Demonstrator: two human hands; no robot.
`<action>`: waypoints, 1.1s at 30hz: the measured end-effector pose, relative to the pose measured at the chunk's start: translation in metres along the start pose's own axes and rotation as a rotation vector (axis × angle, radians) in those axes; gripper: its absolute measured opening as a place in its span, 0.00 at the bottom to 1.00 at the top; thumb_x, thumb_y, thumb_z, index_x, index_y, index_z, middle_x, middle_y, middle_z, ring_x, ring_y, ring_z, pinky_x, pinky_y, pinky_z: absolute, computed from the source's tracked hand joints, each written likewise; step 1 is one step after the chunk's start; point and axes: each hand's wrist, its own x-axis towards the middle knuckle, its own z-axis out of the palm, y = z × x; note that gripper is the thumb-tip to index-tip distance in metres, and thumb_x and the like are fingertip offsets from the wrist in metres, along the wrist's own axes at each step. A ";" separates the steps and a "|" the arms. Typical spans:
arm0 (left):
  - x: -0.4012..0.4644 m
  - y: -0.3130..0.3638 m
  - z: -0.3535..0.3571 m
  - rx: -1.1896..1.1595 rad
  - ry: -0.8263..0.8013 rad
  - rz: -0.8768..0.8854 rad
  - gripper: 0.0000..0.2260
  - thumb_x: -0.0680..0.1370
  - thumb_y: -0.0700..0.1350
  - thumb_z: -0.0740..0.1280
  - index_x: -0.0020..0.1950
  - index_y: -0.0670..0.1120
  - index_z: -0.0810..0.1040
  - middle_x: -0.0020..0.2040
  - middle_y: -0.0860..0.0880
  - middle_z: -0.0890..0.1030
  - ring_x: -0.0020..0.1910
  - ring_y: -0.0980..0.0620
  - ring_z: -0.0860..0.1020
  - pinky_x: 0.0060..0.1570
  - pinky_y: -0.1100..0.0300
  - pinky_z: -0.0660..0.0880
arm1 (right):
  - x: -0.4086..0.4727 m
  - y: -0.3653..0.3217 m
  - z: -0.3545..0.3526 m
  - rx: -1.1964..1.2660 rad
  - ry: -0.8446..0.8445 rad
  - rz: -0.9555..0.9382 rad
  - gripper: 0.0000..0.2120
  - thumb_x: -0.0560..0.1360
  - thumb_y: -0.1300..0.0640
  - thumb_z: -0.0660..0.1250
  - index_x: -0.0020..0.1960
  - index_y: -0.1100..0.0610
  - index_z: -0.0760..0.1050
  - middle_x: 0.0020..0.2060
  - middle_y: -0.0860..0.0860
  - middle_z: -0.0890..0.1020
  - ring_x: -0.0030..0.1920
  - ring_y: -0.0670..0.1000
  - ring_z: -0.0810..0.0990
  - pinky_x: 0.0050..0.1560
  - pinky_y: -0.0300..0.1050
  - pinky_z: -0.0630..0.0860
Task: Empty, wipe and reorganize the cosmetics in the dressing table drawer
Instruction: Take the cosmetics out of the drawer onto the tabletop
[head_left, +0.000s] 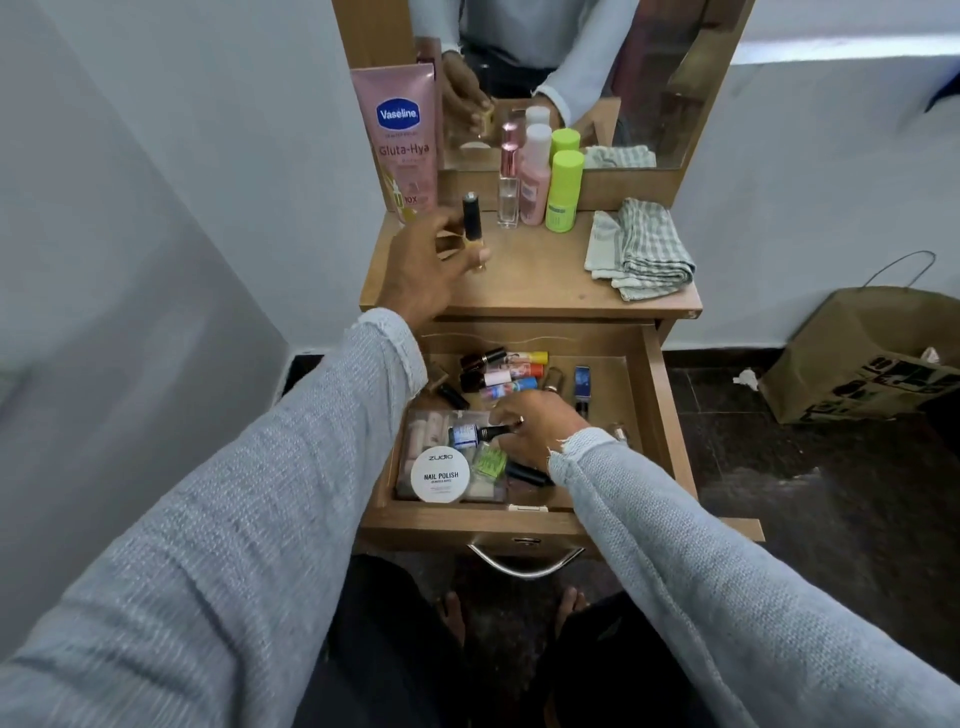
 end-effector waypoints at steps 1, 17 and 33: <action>0.007 0.001 0.002 -0.008 -0.003 -0.014 0.14 0.73 0.43 0.75 0.58 0.45 0.80 0.54 0.54 0.81 0.53 0.55 0.79 0.52 0.66 0.76 | 0.002 0.000 0.000 -0.022 -0.008 -0.005 0.14 0.75 0.58 0.70 0.60 0.54 0.78 0.57 0.52 0.80 0.56 0.53 0.79 0.61 0.48 0.76; 0.053 -0.030 0.036 0.018 -0.082 -0.049 0.15 0.74 0.40 0.72 0.60 0.43 0.79 0.56 0.50 0.82 0.55 0.53 0.79 0.60 0.58 0.74 | -0.004 0.013 -0.032 0.425 0.163 -0.128 0.07 0.71 0.62 0.73 0.46 0.52 0.82 0.46 0.47 0.83 0.43 0.47 0.84 0.43 0.46 0.83; 0.059 -0.030 0.049 -0.012 -0.105 0.080 0.15 0.78 0.41 0.69 0.64 0.40 0.78 0.58 0.50 0.81 0.54 0.57 0.79 0.53 0.72 0.74 | 0.060 -0.005 -0.176 -0.038 0.676 -0.275 0.06 0.70 0.62 0.69 0.46 0.57 0.84 0.40 0.47 0.81 0.39 0.46 0.78 0.45 0.38 0.78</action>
